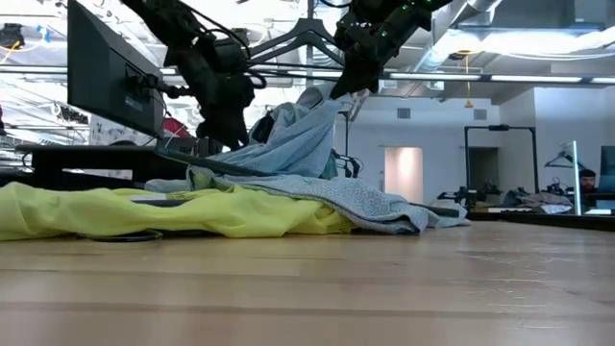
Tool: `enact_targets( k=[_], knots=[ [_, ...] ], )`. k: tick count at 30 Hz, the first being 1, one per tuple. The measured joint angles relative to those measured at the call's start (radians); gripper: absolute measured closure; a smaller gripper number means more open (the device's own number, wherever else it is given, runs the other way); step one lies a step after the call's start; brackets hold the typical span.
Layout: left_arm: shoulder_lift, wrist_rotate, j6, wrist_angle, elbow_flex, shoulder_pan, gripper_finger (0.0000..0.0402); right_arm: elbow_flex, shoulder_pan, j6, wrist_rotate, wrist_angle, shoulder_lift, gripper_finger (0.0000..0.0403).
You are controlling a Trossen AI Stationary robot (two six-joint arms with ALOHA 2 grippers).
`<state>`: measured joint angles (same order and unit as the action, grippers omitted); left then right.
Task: Hang clothes
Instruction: Hang the blue shirt on the black hanger
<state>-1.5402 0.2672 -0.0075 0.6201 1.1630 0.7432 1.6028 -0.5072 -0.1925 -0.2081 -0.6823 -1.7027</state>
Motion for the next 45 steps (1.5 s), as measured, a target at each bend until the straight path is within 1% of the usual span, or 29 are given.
enact_targets(
  k=[2,4,5,10,13,18,20,21,23,24,25,26,30,34,38,41,42,45],
  knots=[
    [0.000,-0.036,-0.042,-0.069,-0.026,-0.011,0.0243,0.000,0.000,0.001,0.000,0.006,0.000,0.0403],
    [0.000,-0.042,-0.072,-0.136,-0.042,-0.015,0.0243,0.000,0.000,0.001,0.000,0.008,0.000,0.0403],
    [0.000,-0.062,-0.083,-0.157,-0.047,-0.017,0.0243,0.000,0.000,0.001,0.000,0.008,0.000,0.0403],
    [-0.008,-0.183,-0.083,-0.181,-0.053,-0.020,0.0243,0.000,0.000,0.001,0.000,0.011,0.000,0.0403],
    [-0.035,-0.192,-0.072,-0.179,-0.053,-0.020,0.0243,0.000,0.000,0.001,0.000,0.014,0.000,0.0403],
    [-0.106,-0.198,-0.067,-0.247,-0.053,-0.022,0.0246,0.000,0.000,0.003,0.000,0.015,0.000,0.0403],
    [-0.127,-0.213,-0.050,-0.286,-0.053,-0.023,0.0264,0.000,0.000,0.008,0.000,0.012,0.000,0.0403],
    [-0.133,-0.216,-0.040,-0.299,-0.052,-0.024,0.0281,0.000,0.000,0.008,0.000,0.012,0.000,0.0403],
    [-0.136,-0.217,-0.006,-0.306,-0.052,-0.024,0.0335,0.000,0.000,0.008,0.000,0.006,0.000,0.0403],
    [-0.136,-0.216,0.011,-0.301,-0.051,-0.024,0.0366,0.000,0.000,0.008,0.000,0.004,0.000,0.0403],
    [-0.132,-0.215,0.023,-0.287,-0.051,-0.024,0.0382,0.000,0.000,0.008,0.000,-0.001,0.000,0.0403],
    [-0.123,-0.215,0.033,-0.259,-0.051,-0.023,0.0388,0.000,-0.001,0.008,0.000,-0.005,0.000,0.0403],
    [-0.053,-0.216,0.113,-0.101,-0.006,-0.022,0.0400,0.000,-0.010,0.008,-0.001,-0.013,0.006,0.0403],
    [0.049,-0.216,0.169,0.042,0.103,-0.022,0.0401,0.000,-0.030,-0.005,-0.033,-0.018,0.035,0.0403],
    [0.137,-0.216,0.184,0.091,0.201,-0.023,0.0402,0.000,-0.065,-0.025,-0.079,-0.020,0.060,0.0403],
    [0.164,-0.210,0.110,0.093,0.211,-0.002,0.0401,0.000,-0.086,-0.033,-0.124,-0.017,0.065,0.0403],
    [0.162,-0.182,0.080,0.103,0.211,0.017,0.0400,0.000,-0.088,-0.032,-0.132,-0.020,0.065,0.0403],
    [0.121,0.002,0.014,0.160,0.197,0.097,0.0382,0.000,-0.084,-0.026,-0.152,-0.023,0.065,0.0403]
  ],
)
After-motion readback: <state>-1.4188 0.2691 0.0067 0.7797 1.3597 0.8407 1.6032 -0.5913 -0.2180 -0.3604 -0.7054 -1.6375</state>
